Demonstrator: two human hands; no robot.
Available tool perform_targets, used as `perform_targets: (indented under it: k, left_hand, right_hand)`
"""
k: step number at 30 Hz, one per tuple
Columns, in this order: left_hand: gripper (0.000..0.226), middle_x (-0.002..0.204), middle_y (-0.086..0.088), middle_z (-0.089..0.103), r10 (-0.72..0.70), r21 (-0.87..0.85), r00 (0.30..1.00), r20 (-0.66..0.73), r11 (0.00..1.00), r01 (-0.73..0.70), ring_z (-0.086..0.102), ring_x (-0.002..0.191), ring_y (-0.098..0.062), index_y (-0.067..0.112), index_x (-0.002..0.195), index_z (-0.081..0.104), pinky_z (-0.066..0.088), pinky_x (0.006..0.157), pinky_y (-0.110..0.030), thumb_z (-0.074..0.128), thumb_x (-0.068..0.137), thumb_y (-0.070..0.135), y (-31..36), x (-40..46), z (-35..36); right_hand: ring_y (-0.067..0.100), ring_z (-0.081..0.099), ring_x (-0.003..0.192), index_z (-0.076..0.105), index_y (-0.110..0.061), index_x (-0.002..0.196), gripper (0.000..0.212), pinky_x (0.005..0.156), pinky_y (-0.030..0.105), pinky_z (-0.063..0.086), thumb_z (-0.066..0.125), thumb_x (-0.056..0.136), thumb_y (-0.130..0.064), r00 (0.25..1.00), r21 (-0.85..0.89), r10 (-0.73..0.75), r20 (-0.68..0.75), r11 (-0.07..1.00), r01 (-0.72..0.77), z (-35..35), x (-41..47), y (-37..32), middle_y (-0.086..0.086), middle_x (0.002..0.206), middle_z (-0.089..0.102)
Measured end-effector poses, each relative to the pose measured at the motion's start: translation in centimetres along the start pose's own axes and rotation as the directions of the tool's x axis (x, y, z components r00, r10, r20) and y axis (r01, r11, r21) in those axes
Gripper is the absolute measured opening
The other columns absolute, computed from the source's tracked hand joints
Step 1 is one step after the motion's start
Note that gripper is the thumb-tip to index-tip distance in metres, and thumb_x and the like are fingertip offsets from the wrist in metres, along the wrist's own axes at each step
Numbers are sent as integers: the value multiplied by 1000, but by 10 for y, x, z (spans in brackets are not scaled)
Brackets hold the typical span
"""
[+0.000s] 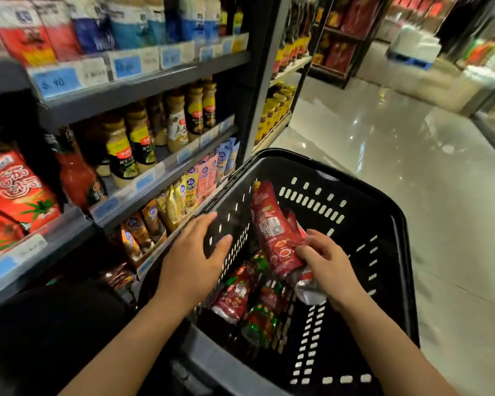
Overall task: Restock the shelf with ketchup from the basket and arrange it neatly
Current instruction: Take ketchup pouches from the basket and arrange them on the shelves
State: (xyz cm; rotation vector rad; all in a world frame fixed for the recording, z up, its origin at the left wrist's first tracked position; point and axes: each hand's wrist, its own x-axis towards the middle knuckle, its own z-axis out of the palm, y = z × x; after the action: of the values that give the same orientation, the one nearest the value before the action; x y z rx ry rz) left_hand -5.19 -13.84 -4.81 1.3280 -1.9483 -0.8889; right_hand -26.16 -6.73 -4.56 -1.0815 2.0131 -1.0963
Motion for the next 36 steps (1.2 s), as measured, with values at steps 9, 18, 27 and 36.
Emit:
perform_targets:
  k: [9, 18, 27, 36]
  left_hand:
    - [60, 105, -10, 72, -205, -839, 905, 372, 344, 422, 71, 94, -25, 14, 124, 55, 55, 79, -37, 66, 72, 41, 38, 7, 35]
    - [54, 115, 4, 59, -295, -795, 953, 72, 559, 233, 64, 99, -15, 26, 121, 40, 55, 76, -31, 73, 79, 19, 20, 13, 37]
    - [67, 107, -9, 69, -219, -859, 909, 356, 307, 410, 72, 87, -19, 20, 131, 41, 56, 63, -30, 63, 79, 56, 22, 8, 37]
    - [60, 114, -9, 64, -313, -853, 914, 259, 369, 368, 70, 95, -28, 35, 108, 42, 56, 82, -50, 78, 62, 22, 19, 10, 37]
  right_hand:
    - [8, 54, 116, 66, -11, 109, 21, 84, 31, 56, 61, 89, -11, 994, 382, -107, -19, 918, 106, 20, -37, -17, -17, 132, 48]
    - [-2, 60, 105, 47, -42, 121, 57, 70, 24, 56, 65, 85, -2, 962, 413, -149, -230, 880, 235, 3, -38, -18, -25, 122, 50]
    - [-5, 55, 97, 20, -48, 135, 72, 82, 16, 51, 65, 82, -27, 862, -235, -492, 119, 830, 506, 29, -41, -57, -30, 115, 48]
    - [5, 66, 97, 42, -35, 115, 45, 72, 27, 58, 54, 89, 0, 923, 282, -291, 251, 934, 218, 13, -25, -75, -8, 115, 62]
